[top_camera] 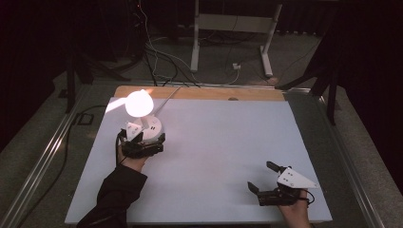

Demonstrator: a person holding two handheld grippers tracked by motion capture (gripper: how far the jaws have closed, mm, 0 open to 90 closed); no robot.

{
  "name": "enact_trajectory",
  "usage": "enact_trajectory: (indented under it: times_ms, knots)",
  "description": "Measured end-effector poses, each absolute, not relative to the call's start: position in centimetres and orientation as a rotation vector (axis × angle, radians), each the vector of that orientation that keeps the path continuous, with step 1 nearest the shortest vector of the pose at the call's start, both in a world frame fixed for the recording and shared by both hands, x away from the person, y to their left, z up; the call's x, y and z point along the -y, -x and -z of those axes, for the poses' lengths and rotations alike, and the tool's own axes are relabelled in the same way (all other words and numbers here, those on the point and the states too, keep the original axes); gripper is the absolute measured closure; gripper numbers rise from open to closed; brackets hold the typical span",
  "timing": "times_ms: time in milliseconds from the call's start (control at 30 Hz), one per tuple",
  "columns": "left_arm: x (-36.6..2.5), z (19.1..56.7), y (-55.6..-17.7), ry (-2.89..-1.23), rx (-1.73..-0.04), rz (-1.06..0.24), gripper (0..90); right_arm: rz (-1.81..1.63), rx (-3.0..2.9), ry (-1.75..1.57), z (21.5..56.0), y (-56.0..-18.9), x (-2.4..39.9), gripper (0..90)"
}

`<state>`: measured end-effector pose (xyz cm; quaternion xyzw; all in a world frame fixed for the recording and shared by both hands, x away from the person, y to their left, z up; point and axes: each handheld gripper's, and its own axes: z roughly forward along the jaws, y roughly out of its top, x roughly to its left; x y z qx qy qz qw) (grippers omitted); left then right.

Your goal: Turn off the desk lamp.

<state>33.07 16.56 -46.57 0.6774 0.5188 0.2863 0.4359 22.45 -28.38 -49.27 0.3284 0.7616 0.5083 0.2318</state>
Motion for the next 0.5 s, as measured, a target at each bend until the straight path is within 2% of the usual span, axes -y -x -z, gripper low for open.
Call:
enact_trajectory:
  times_ms: [167,300,500]
  knots:
    - [-16.6,47.0,-33.8,-1.679,-1.341,-0.731,9.1,-1.400,-2.097,-0.902,49.3,-22.5,28.3,0.0]
    - [-16.9,47.5,-34.3,-1.678,-1.377,-0.753,23.1,-1.397,-2.100,-0.903,49.3,-22.5,28.4,0.0]
    - [-17.2,47.6,-34.8,-1.658,-1.412,-0.755,37.3,-1.400,-2.104,-0.900,49.3,-22.5,28.3,0.0]
